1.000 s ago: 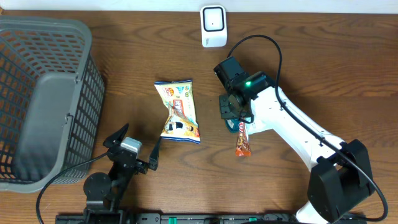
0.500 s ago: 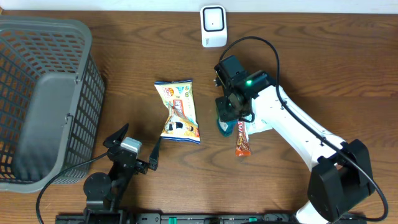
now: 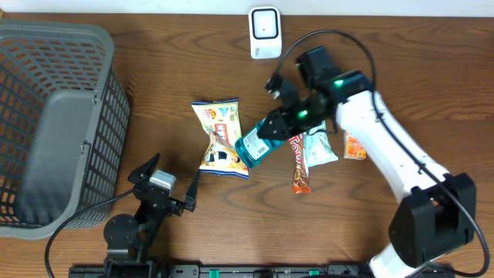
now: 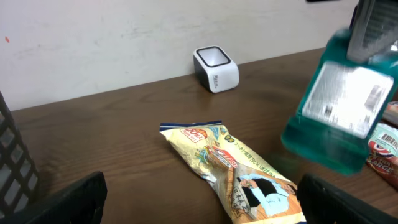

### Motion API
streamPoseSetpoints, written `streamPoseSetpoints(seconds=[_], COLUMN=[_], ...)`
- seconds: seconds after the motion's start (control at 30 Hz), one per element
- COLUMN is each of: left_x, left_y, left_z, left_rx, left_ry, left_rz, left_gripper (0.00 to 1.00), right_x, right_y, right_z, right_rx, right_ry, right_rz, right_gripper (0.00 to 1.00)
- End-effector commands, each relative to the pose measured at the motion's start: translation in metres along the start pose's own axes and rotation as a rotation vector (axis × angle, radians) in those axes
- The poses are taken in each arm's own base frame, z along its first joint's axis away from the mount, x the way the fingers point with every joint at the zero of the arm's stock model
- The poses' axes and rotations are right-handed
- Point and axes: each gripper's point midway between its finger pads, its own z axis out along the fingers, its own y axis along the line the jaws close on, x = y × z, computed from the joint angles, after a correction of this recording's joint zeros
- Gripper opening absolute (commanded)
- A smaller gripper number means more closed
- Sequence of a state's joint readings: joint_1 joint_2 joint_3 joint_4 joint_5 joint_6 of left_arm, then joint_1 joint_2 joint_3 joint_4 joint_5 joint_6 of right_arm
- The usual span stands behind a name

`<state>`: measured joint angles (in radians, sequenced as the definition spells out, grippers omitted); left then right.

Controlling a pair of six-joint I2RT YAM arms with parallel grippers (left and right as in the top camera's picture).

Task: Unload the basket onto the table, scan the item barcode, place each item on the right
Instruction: 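Raise the blue bottle toward the white barcode scanner, then hold the blue bottle's label up against the scanner face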

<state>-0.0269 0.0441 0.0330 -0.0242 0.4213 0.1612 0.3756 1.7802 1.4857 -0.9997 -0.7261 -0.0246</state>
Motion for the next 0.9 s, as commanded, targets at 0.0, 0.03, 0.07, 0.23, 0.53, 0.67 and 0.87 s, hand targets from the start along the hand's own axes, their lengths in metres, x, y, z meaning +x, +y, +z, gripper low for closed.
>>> streamPoseSetpoints(seconds=[0.0,0.03,0.07,0.23,0.53,0.67,0.87], left_x=[0.017,0.017,0.017,0.017,0.017,0.017,0.017], left_y=[-0.003,-0.003,-0.003,-0.003,-0.003,-0.003,-0.003], left_z=[0.002,0.002,0.002,0.002,0.002,0.002,0.002], left_rx=[0.018,0.018,0.018,0.018,0.018,0.018,0.018], left_ry=[0.039,0.039,0.039,0.039,0.039,0.039,0.039], left_rz=[-0.018,-0.018,-0.018,-0.018,-0.018,-0.018,-0.018], left_gripper=[0.98,0.98,0.98,0.98,0.98,0.98,0.98], right_x=[-0.017,-0.018,-0.019,-0.022,-0.022,-0.021,-0.019], right_y=[0.045,0.045,0.045,0.055,0.067,0.067,0.068], right_z=[-0.035,-0.040,-0.043,-0.059,-0.066,-0.065,-0.066], right_rx=[-0.324,-0.348,-0.364,-0.475,-0.554,-0.556,-0.562], right_ry=[-0.106,-0.121,-0.132,-0.170,-0.186,-0.180,-0.178], right_rz=[-0.123,-0.129,-0.132,-0.124,-0.150,-0.140,-0.142], right_gripper=[0.12,0.11,0.11,0.08,0.07,0.08,0.07])
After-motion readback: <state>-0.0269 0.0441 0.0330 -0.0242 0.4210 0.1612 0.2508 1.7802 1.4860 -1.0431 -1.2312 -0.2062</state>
